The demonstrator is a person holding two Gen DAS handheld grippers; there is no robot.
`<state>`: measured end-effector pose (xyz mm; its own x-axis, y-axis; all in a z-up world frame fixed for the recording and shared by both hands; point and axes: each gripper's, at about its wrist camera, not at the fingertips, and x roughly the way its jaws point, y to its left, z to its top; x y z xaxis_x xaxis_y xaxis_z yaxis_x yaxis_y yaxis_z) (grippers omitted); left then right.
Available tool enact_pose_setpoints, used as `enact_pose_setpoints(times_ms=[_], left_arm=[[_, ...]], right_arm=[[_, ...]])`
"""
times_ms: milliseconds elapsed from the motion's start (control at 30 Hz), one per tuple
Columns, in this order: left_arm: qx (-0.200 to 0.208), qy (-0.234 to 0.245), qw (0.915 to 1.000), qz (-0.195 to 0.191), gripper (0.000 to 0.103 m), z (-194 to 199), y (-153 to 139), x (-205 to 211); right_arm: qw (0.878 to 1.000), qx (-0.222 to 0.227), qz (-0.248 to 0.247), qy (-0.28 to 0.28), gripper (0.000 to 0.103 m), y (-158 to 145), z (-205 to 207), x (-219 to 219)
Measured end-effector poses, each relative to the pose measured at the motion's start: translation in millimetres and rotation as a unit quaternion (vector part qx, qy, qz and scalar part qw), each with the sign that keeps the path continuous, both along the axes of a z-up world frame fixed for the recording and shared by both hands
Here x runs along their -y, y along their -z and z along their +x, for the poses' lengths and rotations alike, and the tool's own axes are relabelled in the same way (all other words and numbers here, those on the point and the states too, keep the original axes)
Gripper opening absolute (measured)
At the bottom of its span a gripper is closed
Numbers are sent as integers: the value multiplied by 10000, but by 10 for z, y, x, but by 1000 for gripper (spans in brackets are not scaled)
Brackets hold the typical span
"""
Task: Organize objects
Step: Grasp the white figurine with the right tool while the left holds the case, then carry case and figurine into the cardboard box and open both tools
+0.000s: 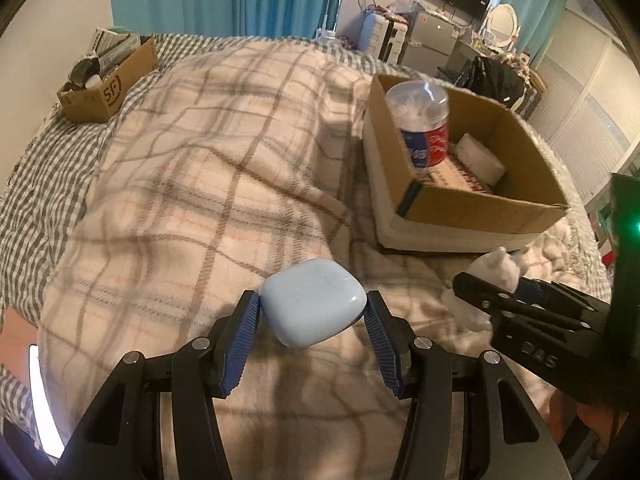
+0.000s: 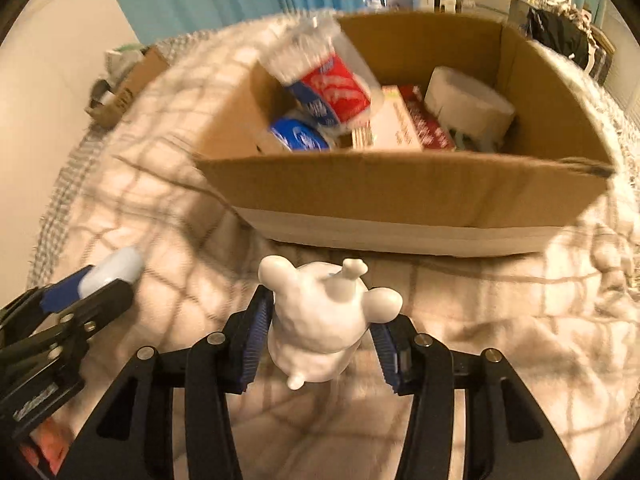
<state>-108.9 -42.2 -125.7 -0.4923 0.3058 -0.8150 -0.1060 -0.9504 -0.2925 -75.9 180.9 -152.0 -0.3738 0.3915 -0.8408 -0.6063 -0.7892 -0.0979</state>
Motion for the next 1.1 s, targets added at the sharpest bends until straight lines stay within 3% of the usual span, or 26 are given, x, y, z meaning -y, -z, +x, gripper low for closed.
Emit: enact_pose_setpoints(times_ms=[367, 667, 900, 1100], left_arm=[[-510, 282, 9978, 331, 55, 255, -654, -243], [-886, 624, 9931, 451, 55, -46, -1142, -598], [-953, 833, 9914, 338, 55, -530, -1150, -947], [-655, 1137, 9913, 85, 55, -888, -814, -1268]], right_arm=[[9955, -584, 693, -261, 48, -964, 508, 375], [9866, -746, 1408, -347, 48, -1760, 610, 126], [9887, -665, 1308, -309, 48, -1766, 312, -378], [9942, -451, 961, -169, 48, -1466, 101, -822]])
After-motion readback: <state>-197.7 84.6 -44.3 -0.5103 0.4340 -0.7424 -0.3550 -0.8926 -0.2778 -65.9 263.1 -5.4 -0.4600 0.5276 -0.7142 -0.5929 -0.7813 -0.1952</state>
